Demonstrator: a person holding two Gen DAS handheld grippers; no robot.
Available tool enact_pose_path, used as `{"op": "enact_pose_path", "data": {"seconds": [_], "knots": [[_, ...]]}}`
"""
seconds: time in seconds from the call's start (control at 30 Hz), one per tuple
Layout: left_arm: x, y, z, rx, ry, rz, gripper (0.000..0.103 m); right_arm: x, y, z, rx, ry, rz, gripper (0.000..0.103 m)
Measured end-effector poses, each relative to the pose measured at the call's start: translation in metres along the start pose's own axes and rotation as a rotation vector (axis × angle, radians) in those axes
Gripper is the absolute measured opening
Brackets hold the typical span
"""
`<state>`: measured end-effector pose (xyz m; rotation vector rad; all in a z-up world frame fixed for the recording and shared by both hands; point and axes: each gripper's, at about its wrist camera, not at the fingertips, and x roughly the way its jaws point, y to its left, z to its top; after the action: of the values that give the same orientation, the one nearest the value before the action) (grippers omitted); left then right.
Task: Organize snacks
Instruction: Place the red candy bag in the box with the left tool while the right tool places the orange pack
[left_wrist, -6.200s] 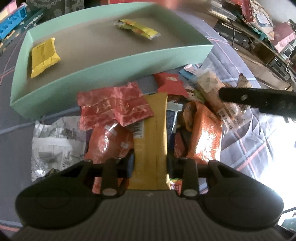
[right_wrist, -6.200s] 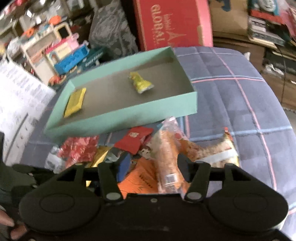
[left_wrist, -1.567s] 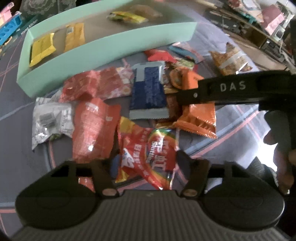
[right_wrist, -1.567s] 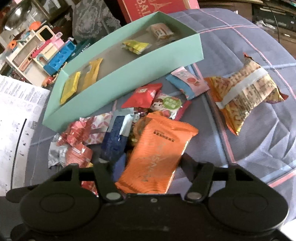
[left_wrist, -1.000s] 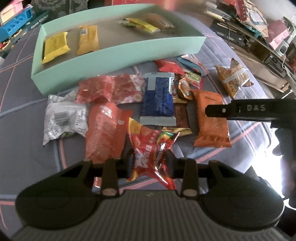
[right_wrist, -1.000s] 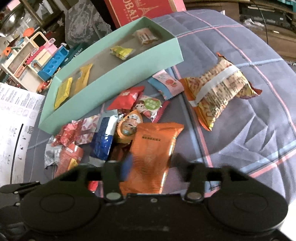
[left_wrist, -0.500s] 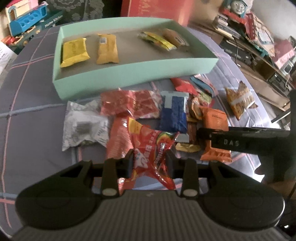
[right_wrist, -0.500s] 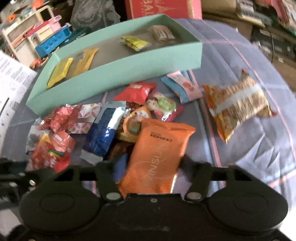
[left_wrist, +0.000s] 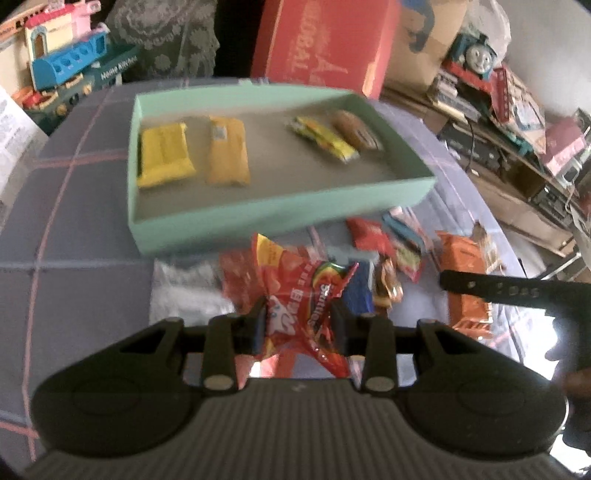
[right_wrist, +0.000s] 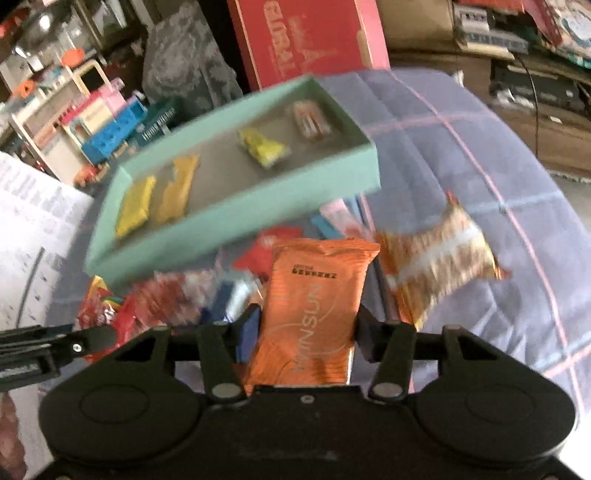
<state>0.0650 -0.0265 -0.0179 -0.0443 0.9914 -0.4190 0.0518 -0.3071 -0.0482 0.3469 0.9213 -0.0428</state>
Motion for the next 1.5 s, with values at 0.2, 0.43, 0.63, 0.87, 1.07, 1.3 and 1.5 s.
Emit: {"op": "enact_pose_path", "data": {"seconds": [0.2,0.43,0.63,0.87,1.07,1.3,1.5], "knots": [[-0.009,0.024,0.048,-0.027,-0.080,0.062,0.035,0.001,0.026,0.053,-0.032,-0.067,0.079,0.052],[0.010,0.051,0.107,-0.057,-0.104,0.113,0.035,0.038,0.068,0.116,-0.072,-0.088,0.142,0.052],[0.044,0.069,0.121,-0.078,-0.055,0.143,0.035,0.078,0.089,0.137,-0.086,-0.064,0.146,0.052],[0.073,0.080,0.112,-0.082,0.000,0.166,0.036,0.121,0.102,0.141,-0.090,-0.008,0.149,0.053],[0.080,0.080,0.112,-0.090,0.010,0.191,0.077,0.127,0.108,0.139,-0.104,0.004,0.175,0.087],[0.064,0.069,0.111,-0.106,-0.051,0.219,0.103,0.107,0.102,0.136,-0.118,-0.038,0.171,0.103],[0.051,0.051,0.106,-0.085,-0.055,0.211,0.103,0.090,0.092,0.128,-0.105,-0.043,0.167,0.103]]}}
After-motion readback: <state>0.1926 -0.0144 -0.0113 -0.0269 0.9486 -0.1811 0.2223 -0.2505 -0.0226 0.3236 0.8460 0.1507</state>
